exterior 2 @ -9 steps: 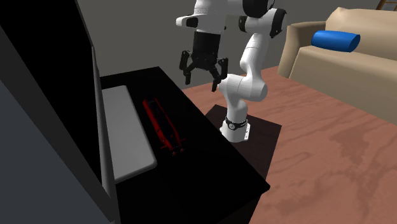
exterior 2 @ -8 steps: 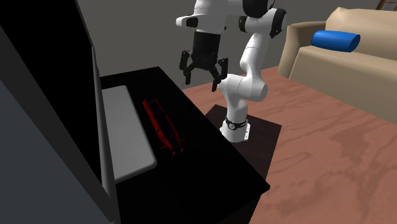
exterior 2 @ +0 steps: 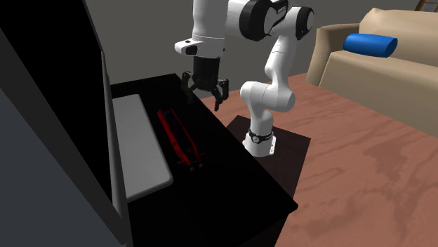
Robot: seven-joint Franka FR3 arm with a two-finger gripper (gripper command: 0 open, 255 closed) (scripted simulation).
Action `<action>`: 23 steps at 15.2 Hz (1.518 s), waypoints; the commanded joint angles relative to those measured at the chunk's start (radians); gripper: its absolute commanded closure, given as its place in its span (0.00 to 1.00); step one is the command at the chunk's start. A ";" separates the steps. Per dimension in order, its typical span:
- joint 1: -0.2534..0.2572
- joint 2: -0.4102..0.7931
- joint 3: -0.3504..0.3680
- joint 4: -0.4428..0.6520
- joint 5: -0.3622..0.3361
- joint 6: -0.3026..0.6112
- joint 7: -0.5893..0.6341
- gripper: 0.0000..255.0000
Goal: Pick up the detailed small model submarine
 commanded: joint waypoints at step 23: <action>-0.014 0.240 -0.253 -0.097 -0.168 0.291 -0.351 1.00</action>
